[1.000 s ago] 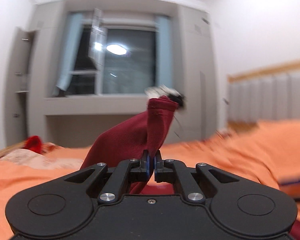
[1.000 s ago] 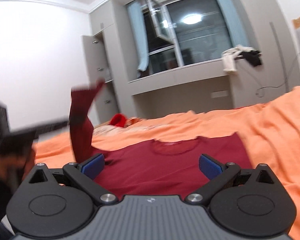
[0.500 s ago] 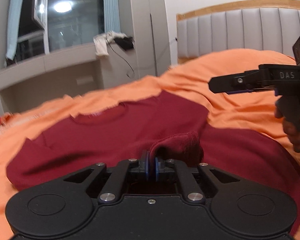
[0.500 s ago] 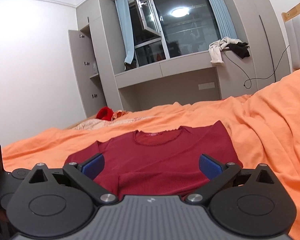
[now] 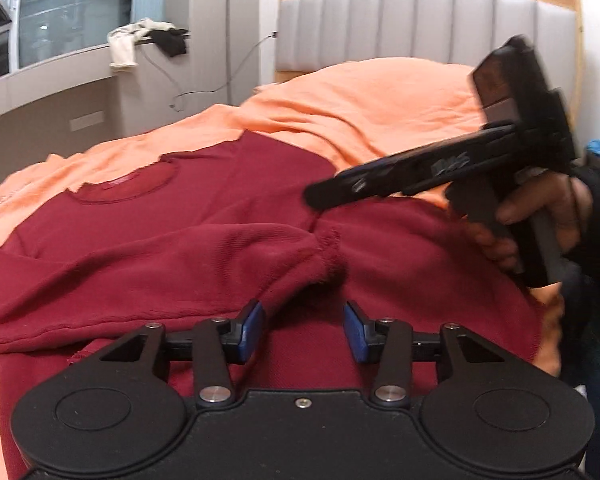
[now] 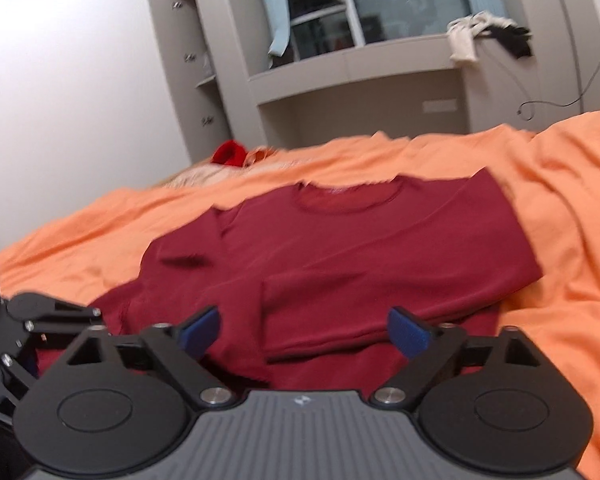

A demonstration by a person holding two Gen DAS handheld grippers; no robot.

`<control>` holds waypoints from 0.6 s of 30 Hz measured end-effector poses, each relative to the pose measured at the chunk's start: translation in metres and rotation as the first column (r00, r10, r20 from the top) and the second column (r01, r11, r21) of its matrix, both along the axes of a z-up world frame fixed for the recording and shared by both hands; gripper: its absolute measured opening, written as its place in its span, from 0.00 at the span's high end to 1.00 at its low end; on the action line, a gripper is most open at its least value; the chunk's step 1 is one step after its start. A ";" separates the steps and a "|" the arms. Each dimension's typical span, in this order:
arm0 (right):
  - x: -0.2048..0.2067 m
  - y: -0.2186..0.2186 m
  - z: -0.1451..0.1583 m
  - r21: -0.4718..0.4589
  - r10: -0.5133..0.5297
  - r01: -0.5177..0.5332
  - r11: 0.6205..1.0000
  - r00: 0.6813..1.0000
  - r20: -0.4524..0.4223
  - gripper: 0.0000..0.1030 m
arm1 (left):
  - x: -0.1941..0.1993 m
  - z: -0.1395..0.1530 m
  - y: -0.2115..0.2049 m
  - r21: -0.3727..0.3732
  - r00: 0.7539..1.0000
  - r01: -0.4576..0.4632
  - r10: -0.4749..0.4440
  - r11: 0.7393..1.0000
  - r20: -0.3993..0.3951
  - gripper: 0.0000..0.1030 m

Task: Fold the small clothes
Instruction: 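Lift the sleeve with the left gripper and fold it across the body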

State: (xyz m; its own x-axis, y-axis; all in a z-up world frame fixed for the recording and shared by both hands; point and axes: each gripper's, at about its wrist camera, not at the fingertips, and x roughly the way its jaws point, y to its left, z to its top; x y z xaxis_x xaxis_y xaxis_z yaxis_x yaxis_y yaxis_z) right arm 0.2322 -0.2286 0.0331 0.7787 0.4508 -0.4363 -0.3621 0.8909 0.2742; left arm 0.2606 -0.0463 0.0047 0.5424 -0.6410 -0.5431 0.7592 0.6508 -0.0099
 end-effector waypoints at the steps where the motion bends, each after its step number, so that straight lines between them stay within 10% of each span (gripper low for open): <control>1: 0.001 0.003 -0.001 -0.008 0.008 -0.008 1.000 1.000 -0.009 0.22 | 0.000 0.001 0.004 -0.014 1.000 0.014 -0.014 1.000 -0.011 0.55; 11: 0.000 0.024 -0.009 -0.029 0.118 -0.120 0.992 0.992 -0.051 0.54 | 0.001 0.022 0.040 -0.133 0.998 -0.061 0.064 0.989 0.021 0.37; 18: -0.002 0.023 -0.010 0.049 0.177 -0.173 0.984 0.981 -0.082 0.46 | 0.021 0.028 0.062 -0.203 0.967 -0.253 0.248 0.946 -0.048 0.28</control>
State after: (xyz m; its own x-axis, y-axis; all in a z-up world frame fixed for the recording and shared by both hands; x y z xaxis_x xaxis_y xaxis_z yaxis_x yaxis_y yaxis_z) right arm 0.2302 -0.2058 0.0230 0.6469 0.5958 -0.4760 -0.4850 0.8031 0.3462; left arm 0.2818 0.0152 0.0331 0.6898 -0.5850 -0.4265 0.5699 0.8021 -0.1783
